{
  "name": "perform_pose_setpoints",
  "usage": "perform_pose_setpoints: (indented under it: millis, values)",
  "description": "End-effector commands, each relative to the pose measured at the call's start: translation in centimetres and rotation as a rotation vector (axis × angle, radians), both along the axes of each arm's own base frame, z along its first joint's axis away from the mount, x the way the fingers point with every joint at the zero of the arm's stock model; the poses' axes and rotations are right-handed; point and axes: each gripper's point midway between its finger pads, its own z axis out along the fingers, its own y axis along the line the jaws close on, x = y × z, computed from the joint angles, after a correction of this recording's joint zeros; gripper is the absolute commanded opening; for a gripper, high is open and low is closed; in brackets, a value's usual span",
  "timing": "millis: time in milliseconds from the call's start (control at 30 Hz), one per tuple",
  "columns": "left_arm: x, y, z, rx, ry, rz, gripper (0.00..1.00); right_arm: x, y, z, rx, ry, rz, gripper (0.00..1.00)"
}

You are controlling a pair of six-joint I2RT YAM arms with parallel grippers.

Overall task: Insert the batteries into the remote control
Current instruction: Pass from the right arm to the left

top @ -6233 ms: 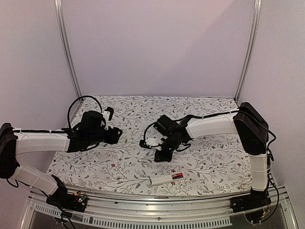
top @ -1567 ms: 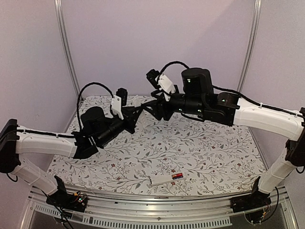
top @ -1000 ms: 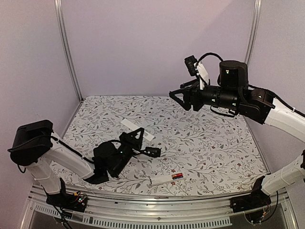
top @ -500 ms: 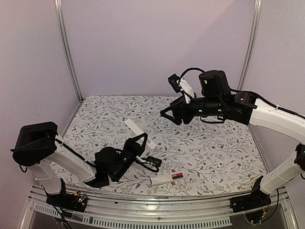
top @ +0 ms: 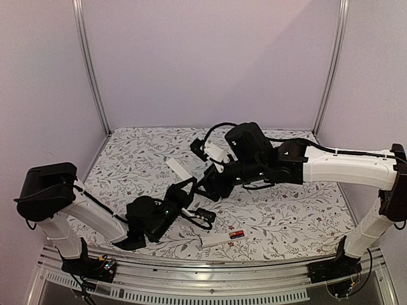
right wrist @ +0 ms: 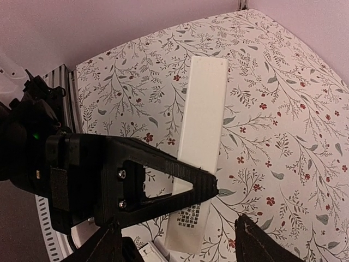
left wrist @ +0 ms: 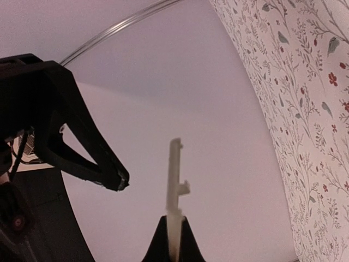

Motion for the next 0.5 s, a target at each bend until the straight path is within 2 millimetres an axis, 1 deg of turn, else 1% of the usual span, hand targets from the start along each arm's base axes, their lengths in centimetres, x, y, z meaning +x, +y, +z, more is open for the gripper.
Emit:
perform_pose_setpoints:
  millis: [0,100,233,333,467]
  values:
    - [-1.6,3.1,9.7,-0.490,-0.162,-0.011,0.00,0.4,0.2,-2.6,-0.076,0.002,-0.024,0.69]
    - [-1.5,3.2,9.8,-0.501,-0.158,-0.010,0.00,0.8,-0.1,-4.2,-0.127,0.005,-0.044,0.65]
    - [-1.6,3.3,9.9,-0.514,-0.152,-0.017,0.00,1.3,-0.8,-5.5,-0.164,-0.009,-0.079,0.61]
    - [-1.7,3.2,10.0,-0.529,-0.146,-0.024,0.00,1.4,-0.6,-5.9,-0.168,-0.008,-0.078,0.59]
    - [-1.6,3.0,9.8,-0.527,-0.144,-0.029,0.00,2.0,-0.2,-5.9,-0.166,-0.025,-0.092,0.54]
